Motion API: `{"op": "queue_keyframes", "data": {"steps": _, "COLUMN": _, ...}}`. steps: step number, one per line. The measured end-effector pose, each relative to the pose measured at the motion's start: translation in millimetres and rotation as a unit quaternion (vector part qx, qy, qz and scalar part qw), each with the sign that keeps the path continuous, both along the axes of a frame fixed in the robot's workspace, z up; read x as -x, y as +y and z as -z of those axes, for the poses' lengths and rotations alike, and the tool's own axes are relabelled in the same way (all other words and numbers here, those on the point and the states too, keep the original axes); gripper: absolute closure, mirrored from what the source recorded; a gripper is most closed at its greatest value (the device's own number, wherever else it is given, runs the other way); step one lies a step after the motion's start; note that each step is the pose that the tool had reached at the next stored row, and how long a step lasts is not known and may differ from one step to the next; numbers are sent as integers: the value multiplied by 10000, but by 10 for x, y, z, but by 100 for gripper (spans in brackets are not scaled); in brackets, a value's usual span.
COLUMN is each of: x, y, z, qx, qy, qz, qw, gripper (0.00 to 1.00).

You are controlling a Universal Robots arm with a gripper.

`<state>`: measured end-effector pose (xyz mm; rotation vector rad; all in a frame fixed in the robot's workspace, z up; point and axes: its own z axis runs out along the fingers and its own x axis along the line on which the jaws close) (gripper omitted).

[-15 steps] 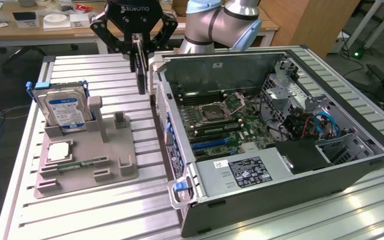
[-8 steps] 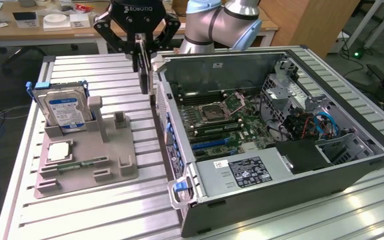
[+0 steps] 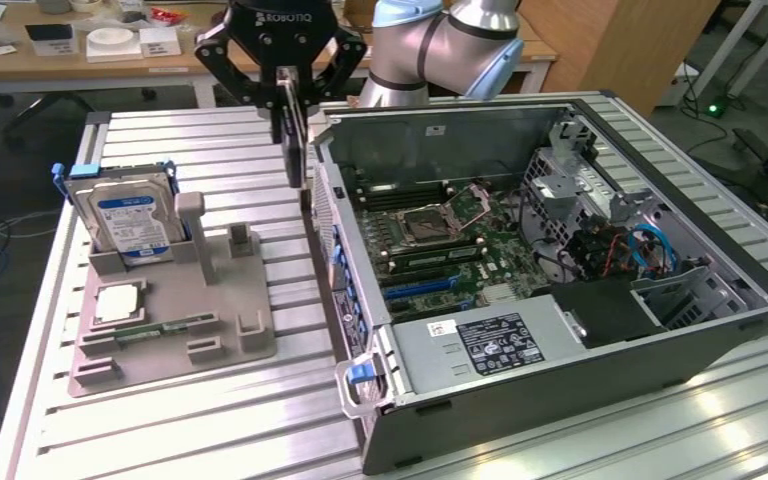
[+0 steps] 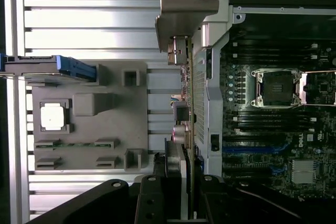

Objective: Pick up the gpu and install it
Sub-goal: 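Pick up the gpu and move the gpu toward the slot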

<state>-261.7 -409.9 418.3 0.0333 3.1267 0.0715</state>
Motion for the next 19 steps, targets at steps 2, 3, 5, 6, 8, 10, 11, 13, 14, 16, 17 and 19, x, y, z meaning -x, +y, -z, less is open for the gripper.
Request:
{"op": "queue_keyframes", "data": {"steps": 2, "x": -12, "y": 0, "z": 0, "qx": 0, "qy": 0, "qz": 0, "qw": 10000, "gripper": 72}}
{"op": "queue_keyframes", "data": {"steps": 3, "x": -15, "y": 0, "z": 0, "qx": 0, "qy": 0, "qz": 0, "qw": 10000, "gripper": 72}}
{"op": "queue_keyframes", "data": {"steps": 5, "x": -26, "y": 0, "z": 0, "qx": 0, "qy": 0, "qz": 0, "qw": 10000, "gripper": 72}}
{"op": "queue_keyframes", "data": {"steps": 6, "x": -31, "y": 0, "z": 0, "qx": 0, "qy": 0, "qz": 0, "qw": 10000, "gripper": 72}}
{"op": "queue_keyframes", "data": {"steps": 8, "x": -41, "y": 0, "z": -1, "qx": 0, "qy": 1, "qz": 0, "qw": 10000, "gripper": 72}}
{"op": "queue_keyframes", "data": {"steps": 10, "x": -51, "y": 0, "z": 0, "qx": 0, "qy": 0, "qz": 0, "qw": 10000, "gripper": 72}}
{"op": "queue_keyframes", "data": {"steps": 11, "x": -57, "y": 0, "z": 0, "qx": 0, "qy": 0, "qz": 0, "qw": 10000, "gripper": 72}}
{"op": "queue_keyframes", "data": {"steps": 13, "x": -66, "y": 0, "z": 0, "qx": 0, "qy": 0, "qz": 0, "qw": 10000, "gripper": 72}}
{"op": "queue_keyframes", "data": {"steps": 14, "x": -71, "y": 0, "z": 0, "qx": 0, "qy": 0, "qz": 0, "qw": 10000, "gripper": 72}}
{"op": "queue_keyframes", "data": {"steps": 16, "x": -81, "y": 0, "z": 0, "qx": 0, "qy": 0, "qz": 0, "qw": 10000, "gripper": 72}}
{"op": "queue_keyframes", "data": {"steps": 17, "x": -86, "y": 0, "z": 0, "qx": 0, "qy": 0, "qz": 0, "qw": 10000, "gripper": 72}}
{"op": "queue_keyframes", "data": {"steps": 19, "x": -96, "y": 0, "z": 0, "qx": 0, "qy": 0, "qz": 0, "qw": 10000, "gripper": 72}}
